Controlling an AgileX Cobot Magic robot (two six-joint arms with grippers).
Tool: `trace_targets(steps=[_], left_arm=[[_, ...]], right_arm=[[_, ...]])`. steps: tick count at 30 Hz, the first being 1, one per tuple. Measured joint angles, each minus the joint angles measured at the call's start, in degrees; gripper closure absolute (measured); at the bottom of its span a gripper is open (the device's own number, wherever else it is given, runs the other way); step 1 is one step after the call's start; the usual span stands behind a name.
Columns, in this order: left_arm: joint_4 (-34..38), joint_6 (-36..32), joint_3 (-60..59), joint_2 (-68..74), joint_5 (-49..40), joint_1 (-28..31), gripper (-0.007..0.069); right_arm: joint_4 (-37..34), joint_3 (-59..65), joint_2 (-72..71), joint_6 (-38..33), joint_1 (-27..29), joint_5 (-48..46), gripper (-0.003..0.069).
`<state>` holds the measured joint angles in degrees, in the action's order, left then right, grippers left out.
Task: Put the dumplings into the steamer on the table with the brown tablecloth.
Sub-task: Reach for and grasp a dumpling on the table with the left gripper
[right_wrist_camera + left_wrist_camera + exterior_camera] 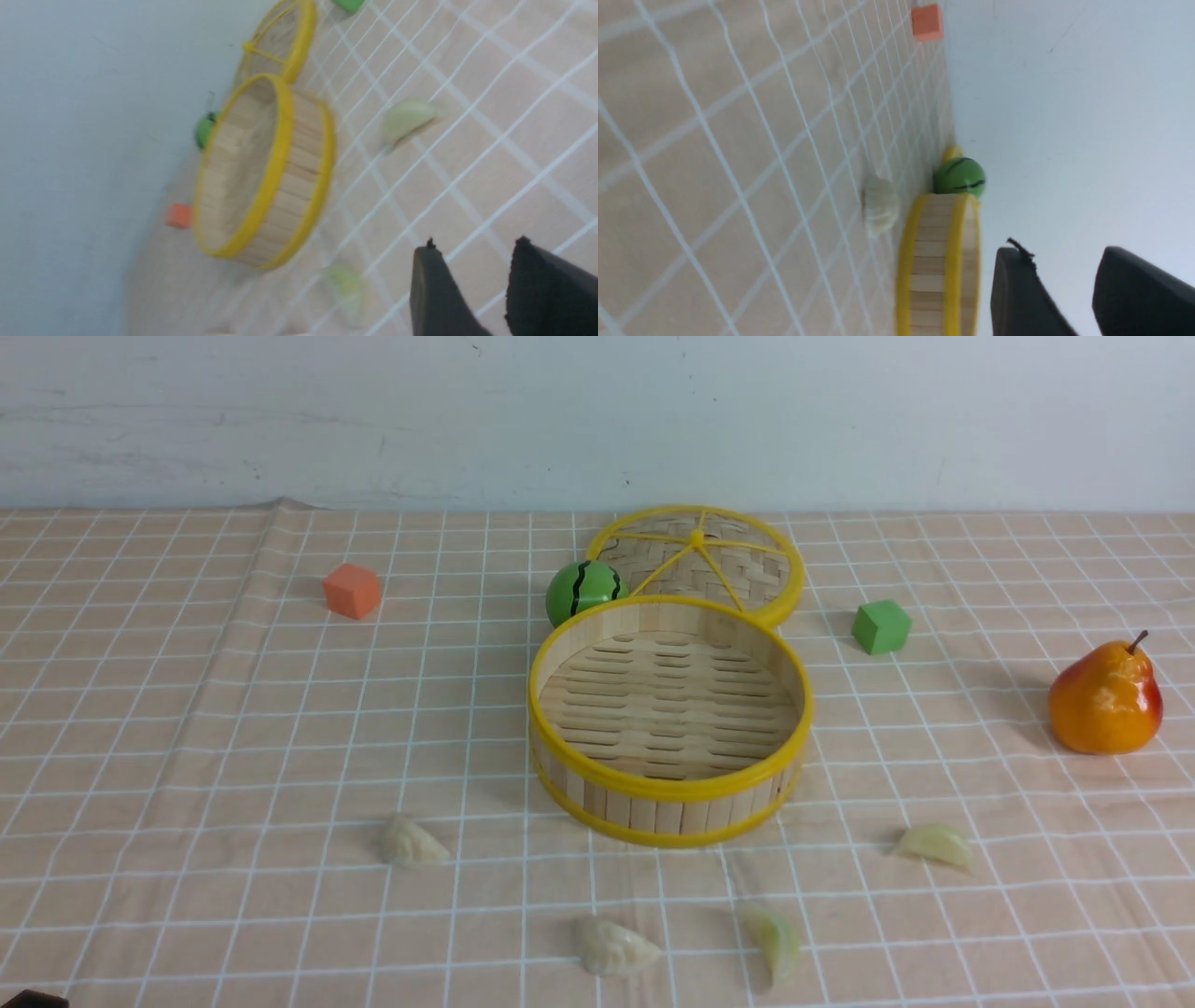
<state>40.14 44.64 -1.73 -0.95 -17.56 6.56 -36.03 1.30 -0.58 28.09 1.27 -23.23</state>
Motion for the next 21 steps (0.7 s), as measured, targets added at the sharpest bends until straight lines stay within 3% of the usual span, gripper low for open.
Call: trace_targets(steps=[2, 8, 10, 11, 13, 14, 18, 20, 21], left_arm=[[2.35, 0.93, 0.0, 0.0, 0.1, 0.0, 0.0386], [5.07, 0.88, 0.18, 0.0, 0.05, 0.0, 0.0386], [5.33, -2.15, 1.73, 0.0, -1.15, 0.0, 0.0386], [5.33, -7.86, 4.81, 0.0, -3.0, 0.0, 0.0386], [5.1, -12.82, 7.71, 0.0, -4.0, 0.0, 0.0389], [4.21, -18.01, 11.39, 0.27, -5.7, 0.0, 0.0404], [-2.33, -24.69, 20.15, 7.69, -12.85, 0.0, 0.0513], [-10.74, -27.05, 27.65, 17.21, -20.47, 0.0, 0.0626], [-12.09, -27.19, 28.18, 18.68, -21.01, 0.0, 0.0637]], right_arm=[[-6.12, 0.11, 0.0, 2.45, 0.12, -0.22, 0.042], [-5.63, 0.11, 0.0, -1.82, 0.26, 1.33, 0.042], [-5.63, 0.11, 0.0, -3.75, 0.26, 2.44, 0.042], [-5.5, -0.27, 0.0, -7.26, 0.26, 2.83, 0.042], [-5.4, -1.24, 0.0, -10.82, 0.26, 2.71, 0.042], [-5.23, -3.12, 0.19, -15.6, 0.26, 2.58, 0.0423], [-4.21, -9.41, 6.06, -26.89, 0.26, 2.59, 0.0484], [-3.42, -15.05, 15.19, -34.25, 0.26, 2.16, 0.0596], [-3.42, -15.99, 16.77, -35.3, 0.26, 1.94, 0.0604]])
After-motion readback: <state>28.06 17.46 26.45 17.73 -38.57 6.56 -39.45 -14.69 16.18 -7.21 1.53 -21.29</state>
